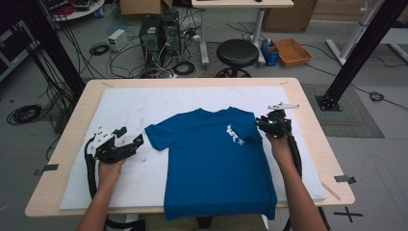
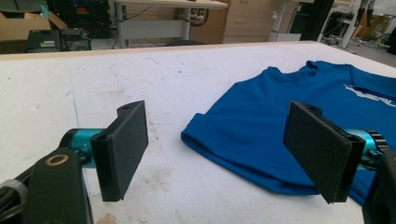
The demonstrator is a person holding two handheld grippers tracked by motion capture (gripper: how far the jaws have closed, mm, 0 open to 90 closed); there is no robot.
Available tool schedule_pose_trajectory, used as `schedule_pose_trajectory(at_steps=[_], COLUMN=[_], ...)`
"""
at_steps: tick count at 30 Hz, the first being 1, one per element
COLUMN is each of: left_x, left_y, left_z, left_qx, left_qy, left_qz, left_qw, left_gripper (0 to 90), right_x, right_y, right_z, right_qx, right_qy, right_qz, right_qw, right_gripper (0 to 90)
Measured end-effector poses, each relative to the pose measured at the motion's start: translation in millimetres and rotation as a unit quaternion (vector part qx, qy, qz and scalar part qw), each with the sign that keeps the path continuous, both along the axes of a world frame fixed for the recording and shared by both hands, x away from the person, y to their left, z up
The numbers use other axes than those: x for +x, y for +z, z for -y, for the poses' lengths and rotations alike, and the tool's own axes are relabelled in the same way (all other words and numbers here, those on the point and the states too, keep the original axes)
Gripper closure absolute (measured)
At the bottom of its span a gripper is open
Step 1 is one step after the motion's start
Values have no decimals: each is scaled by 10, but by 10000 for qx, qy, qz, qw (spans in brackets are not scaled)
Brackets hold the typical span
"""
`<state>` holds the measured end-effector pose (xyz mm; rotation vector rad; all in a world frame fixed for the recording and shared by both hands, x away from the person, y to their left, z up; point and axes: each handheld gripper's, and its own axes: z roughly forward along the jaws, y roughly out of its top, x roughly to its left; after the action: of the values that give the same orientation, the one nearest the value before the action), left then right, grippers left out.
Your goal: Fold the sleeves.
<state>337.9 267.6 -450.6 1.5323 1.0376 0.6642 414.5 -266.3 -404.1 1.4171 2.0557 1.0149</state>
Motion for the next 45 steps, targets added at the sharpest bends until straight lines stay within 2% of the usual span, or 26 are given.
schedule_pose_trajectory(at_steps=[1, 3, 5, 7, 8, 10, 12, 13, 16, 18, 20, 22, 24, 26, 29, 30, 31, 32, 33, 36, 39, 41, 42, 45], left_x=[0, 1, 0, 1, 0, -2, -3, -3, -2, 1, 2, 1, 1, 1, 5, 6, 8, 13, 19, 32, 62, 100, 127, 263], left_y=[0, 0, 0, 0, 1, 0, 0, 1, 0, 1, 0, 1, 2, 1, 3, 4, 5, 8, 11, 23, 57, 117, 147, 194], left_z=[0, 1, 1, 3, 4, 7, 8, 8, 7, 4, 4, 5, 4, 11, 14, 14, 16, 20, 29, 49, 73, 91, 107, 181], left_qx=[4, 11, 9, 20, 39, 30, 37, 43, 41, 19, 6, 31, 55, 39, 67, 74, 79, 99, 115, 208, 57, 53, 56, 241], left_qy=[-1, 2, 3, -3, 1, -1, -5, -13, 1, 5, 21, 20, 20, 31, 41, 53, 80, 163, 256, 411, 416, 399, 377, 309], left_qz=[-2, -3, -5, 1, -2, -8, 5, 9, -5, -4, -8, -8, -13, -18, -27, -45, -63, -107, -178, -343, -438, -475, -529, -825], left_qw=[10000, 10000, 10000, 10000, 10000, 10000, 10000, 10000, 10000, 10000, 10000, 10000, 10000, 10000, 10000, 9999, 9999, 9998, 9994, 9983, 9982, 9981, 9979, 9958], left_gripper=[221, 221, 221, 221, 221, 221, 221, 221, 221, 221, 221, 221, 221, 221, 224, 224, 224, 224, 224, 224, 224, 224, 224, 224], right_x=[-1, -21, -56, -124, -155, -202, -230, -250, -313, -351, -387, -395, -381, -358, -362, -368, -382, -402, -436, -525, -586, -621, -636, -660], right_y=[-48, -146, -211, -230, -242, -278, -322, -325, -315, -281, -230, -212, -252, -332, -365, -353, -334, -307, -265, -132, -60, -45, -44, -49], right_z=[41, 60, 53, 8, -21, -65, -74, -67, -44, -14, 19, 34, 10, -23, -28, -15, 7, 40, 79, 246, 416, 525, 577, 691], right_qx=[40, -108, 174, 203, 157, -147, -345, -344, -461, -323, -169, -46, -115, -238, -364, -341, -283, -220, -113, 222, 367, 487, 509, 493], right_qy=[52, 241, 725, 1161, 1359, 1564, 1619, 1589, 1629, 1631, 1562, 1525, 1522, 1580, 1696, 1697, 1683, 1641, 1505, 1087, 673, 497, 427, 256], right_qz=[-148, -365, -526, -572, -615, -719, -757, -726, -681, -563, -312, -135, -198, -407, -498, -526, -503, -352, -146, 580, 1037, 1173, 1231, 1286], right_qw=[9999, 9990, 9958, 9914, 9887, 9850, 9833, 9840, 9832, 9845, 9871, 9882, 9881, 9863, 9836, 9835, 9840, 9856, 9884, 9921, 9917, 9907, 9902, 9901], right_gripper=[756, 792, 821, 854, 866, 887, 894, 894, 868, 810, 810, 817, 850, 870, 866, 825, 744, 649, 567, 382, 261, 203, 202, 202])
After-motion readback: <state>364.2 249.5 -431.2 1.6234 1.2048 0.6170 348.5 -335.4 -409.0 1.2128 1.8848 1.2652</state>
